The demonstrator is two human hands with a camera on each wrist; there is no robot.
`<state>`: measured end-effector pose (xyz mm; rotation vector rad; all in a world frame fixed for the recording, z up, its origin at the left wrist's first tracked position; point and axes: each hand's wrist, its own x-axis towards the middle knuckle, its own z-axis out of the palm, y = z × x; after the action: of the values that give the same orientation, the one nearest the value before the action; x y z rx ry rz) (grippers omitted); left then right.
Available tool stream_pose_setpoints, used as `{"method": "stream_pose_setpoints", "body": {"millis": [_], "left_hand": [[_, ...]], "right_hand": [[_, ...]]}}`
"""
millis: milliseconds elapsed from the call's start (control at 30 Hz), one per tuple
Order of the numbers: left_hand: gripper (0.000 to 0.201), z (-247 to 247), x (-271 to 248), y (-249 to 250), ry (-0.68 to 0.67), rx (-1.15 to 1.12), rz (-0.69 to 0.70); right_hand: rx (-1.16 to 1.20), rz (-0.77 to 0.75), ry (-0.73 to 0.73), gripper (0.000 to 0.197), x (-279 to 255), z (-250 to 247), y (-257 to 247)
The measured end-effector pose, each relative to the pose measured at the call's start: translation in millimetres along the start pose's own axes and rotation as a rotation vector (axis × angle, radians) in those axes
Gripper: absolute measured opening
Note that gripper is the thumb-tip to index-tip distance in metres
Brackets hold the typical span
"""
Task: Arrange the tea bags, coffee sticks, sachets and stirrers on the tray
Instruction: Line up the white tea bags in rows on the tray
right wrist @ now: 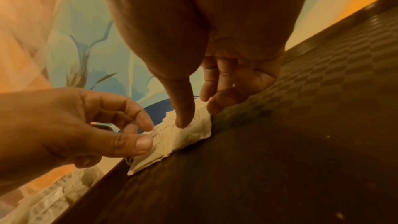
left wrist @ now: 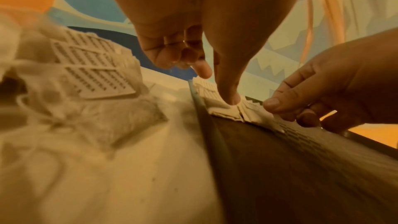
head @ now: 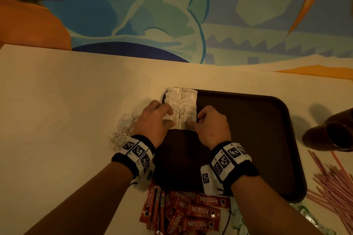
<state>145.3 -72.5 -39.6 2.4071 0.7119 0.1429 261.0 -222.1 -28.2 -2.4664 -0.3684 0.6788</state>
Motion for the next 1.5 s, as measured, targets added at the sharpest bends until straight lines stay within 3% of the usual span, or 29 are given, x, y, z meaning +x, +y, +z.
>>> {"method": "stream_pose_setpoints", "body": {"millis": [300, 467, 633, 800, 900, 1067, 1200, 1500], "left_hand": [[0.026, -0.7, -9.3, 1.5, -0.046, 0.024, -0.002], [0.019, -54.2, -24.4, -13.9, 0.041, -0.01, -0.039], [0.012, -107.4, -47.4, -58.7, 0.002, 0.092, -0.209], [0.018, -95.7, -71.7, -85.5, -0.103, 0.135, -0.292], [0.018, -81.0, -79.6, -90.5, -0.1, 0.134, -0.286], [0.021, -66.6, -83.1, -89.7, -0.034, 0.142, -0.29], [0.013, -64.4, -84.2, -88.9, -0.027, 0.111, -0.295], [0.018, -77.6, -95.9, -85.3, -0.015, 0.032, -0.197]], "right_hand": [[-0.143, 0.034, -0.096, 0.046, -13.6, 1.9, -11.2], [-0.1, 0.0, -0.15, 0.036, -25.1, -16.1, -21.3], [-0.168, -0.185, -0.248, 0.022, -38.6, 1.3, -48.1], [-0.276, -0.401, -0.341, 0.017, -47.8, 46.0, -81.2], [-0.384, -0.502, -0.31, 0.027, -47.9, 69.4, -91.6], [-0.491, -0.525, -0.188, 0.04, -44.3, 93.5, -93.5], [-0.446, -0.523, -0.156, 0.038, -43.8, 98.8, -89.9], [-0.277, -0.471, -0.133, 0.023, -49.4, 84.4, -77.4]]}}
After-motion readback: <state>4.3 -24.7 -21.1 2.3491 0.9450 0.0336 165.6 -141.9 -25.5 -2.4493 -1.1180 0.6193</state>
